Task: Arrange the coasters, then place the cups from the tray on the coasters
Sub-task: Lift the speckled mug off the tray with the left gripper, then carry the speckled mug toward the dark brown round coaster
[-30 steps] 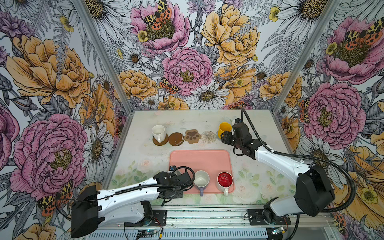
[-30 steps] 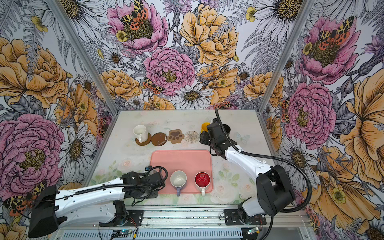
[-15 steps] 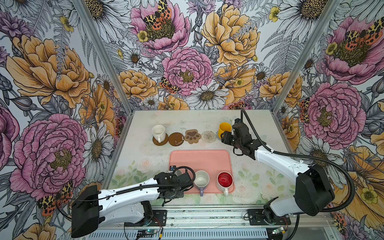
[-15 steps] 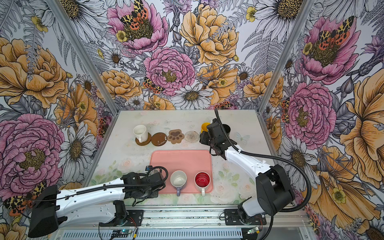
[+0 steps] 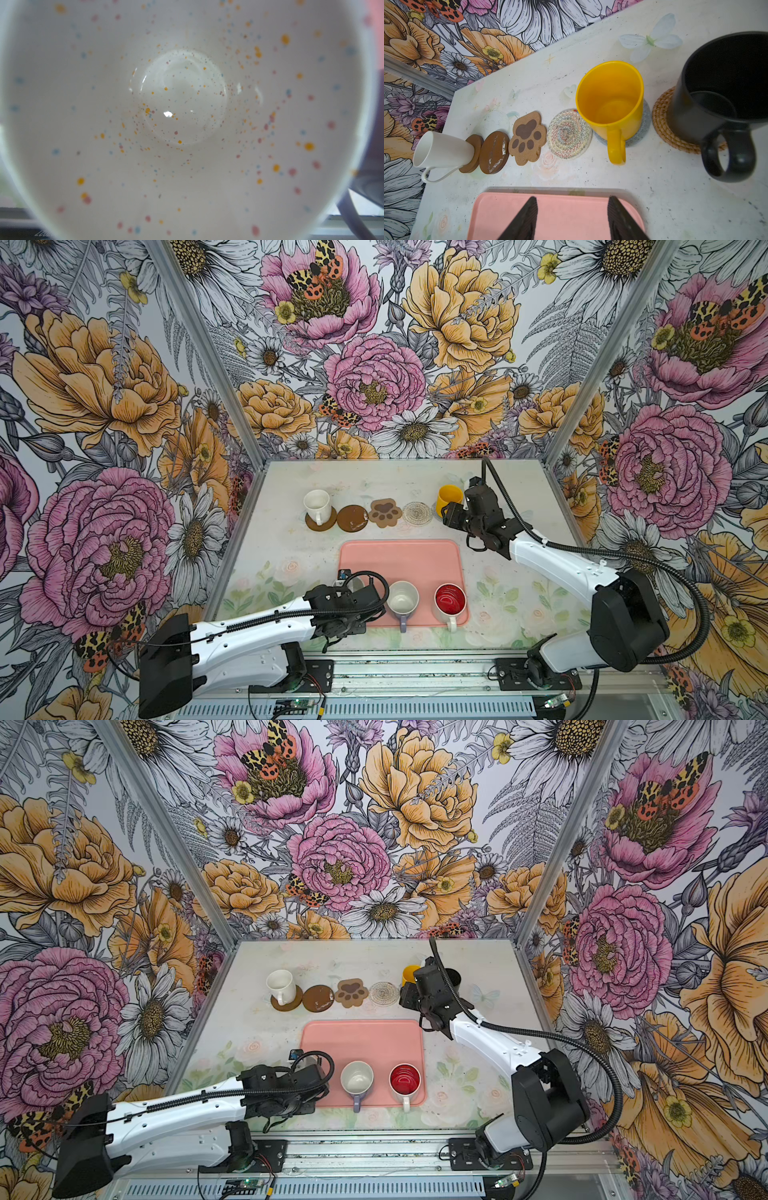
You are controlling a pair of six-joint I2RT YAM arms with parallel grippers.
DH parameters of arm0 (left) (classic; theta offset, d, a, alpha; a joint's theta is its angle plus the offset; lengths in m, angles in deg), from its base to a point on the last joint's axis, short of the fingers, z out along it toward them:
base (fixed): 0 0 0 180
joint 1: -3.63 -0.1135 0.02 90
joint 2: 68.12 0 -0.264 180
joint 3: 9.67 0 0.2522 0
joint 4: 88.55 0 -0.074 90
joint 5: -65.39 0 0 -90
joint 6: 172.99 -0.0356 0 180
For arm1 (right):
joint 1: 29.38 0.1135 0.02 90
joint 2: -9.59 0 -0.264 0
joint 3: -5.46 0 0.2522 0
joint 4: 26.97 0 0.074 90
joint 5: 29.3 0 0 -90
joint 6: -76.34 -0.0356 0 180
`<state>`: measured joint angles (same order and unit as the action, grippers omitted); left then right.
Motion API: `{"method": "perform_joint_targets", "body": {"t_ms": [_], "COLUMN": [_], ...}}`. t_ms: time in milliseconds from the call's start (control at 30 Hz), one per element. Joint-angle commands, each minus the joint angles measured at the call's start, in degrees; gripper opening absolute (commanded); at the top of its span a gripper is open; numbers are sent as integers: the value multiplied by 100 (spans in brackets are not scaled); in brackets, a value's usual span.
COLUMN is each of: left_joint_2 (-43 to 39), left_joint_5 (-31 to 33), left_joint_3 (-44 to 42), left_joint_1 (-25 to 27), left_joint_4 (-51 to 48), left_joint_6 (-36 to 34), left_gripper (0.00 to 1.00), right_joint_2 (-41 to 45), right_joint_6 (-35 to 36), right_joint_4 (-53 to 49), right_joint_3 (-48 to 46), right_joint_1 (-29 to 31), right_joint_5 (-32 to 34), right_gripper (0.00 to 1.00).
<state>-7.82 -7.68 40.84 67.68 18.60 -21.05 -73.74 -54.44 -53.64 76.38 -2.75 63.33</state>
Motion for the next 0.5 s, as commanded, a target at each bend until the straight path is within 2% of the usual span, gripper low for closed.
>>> {"method": "perform_joint_targets", "body": {"t_ms": [0,133,467], "left_joint_2": [-123,-97,98], "left_joint_5": [502,595,162], "left_joint_3": [286,434,663], "left_joint_1": [28,-42,-970], "left_joint_4": [116,158,758], "left_joint_6": [-132,-280,-1209], "left_gripper": [0,0,0], "right_joint_2": [-78,-99,-61], "right_joint_6": [-34,-31,-9], "right_joint_4": [160,157,148], "right_joint_3": [129,142,120], "right_joint_1": [-31,-33,-70], "right_joint_5": [-52,-71,-105], "right_gripper": [56,56,56]}}
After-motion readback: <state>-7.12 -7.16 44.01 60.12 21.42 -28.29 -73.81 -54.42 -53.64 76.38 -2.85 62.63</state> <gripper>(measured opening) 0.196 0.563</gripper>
